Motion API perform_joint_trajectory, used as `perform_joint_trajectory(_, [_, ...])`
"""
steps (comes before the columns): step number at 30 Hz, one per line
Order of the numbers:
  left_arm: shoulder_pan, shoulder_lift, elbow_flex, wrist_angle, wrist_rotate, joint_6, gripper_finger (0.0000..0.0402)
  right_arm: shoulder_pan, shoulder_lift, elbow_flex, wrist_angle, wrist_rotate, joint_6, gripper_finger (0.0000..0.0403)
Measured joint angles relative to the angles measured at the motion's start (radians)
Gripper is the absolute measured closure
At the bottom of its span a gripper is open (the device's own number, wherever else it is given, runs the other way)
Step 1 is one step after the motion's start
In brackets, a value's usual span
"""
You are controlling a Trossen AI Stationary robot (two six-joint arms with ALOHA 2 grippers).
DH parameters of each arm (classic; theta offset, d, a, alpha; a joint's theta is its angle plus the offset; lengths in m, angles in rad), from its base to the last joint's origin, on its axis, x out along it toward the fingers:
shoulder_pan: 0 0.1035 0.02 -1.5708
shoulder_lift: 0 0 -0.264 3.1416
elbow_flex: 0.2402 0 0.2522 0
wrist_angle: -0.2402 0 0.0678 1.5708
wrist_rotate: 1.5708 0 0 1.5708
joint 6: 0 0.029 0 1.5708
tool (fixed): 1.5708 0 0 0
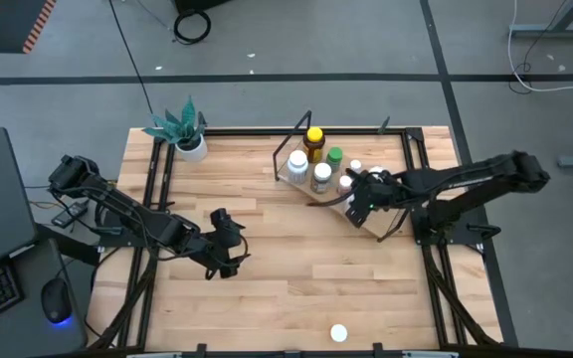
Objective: Pick and place medicine bottles onto shelf by color
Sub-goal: Put the white and green pill bottle on the shelf
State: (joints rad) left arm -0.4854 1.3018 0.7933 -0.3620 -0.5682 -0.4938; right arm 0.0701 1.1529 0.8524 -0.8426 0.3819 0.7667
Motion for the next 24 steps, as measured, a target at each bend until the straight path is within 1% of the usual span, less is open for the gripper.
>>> perform_joint_trajectory(5, [0.000, 0.000, 0.000, 0.001, 0.000, -0.017, 0.0017, -0.030, -0.036, -0.042, 0.012, -0.016, -0.001, 0.0184])
perform_joint_trajectory(13, [0.000, 0.000, 0.000, 0.001, 0.001, -0.021, 0.0017, -0.055, -0.040, -0.045, -0.013, -0.057, 0.001, 0.0170])
perform_joint_trajectory(16, [0.000, 0.000, 0.000, 0.001, 0.001, -0.026, 0.0017, -0.060, -0.041, -0.045, -0.035, -0.064, 0.035, 0.0167])
perform_joint_trajectory(19, [0.000, 0.000, 0.000, 0.002, 0.000, -0.047, 0.0017, -0.055, -0.043, -0.043, -0.035, -0.063, 0.037, 0.0155])
perform_joint_trajectory(24, [-0.001, 0.000, 0.000, 0.018, -0.017, -0.078, 0.0017, -0.053, -0.043, -0.009, -0.033, -0.062, -0.006, 0.0117])
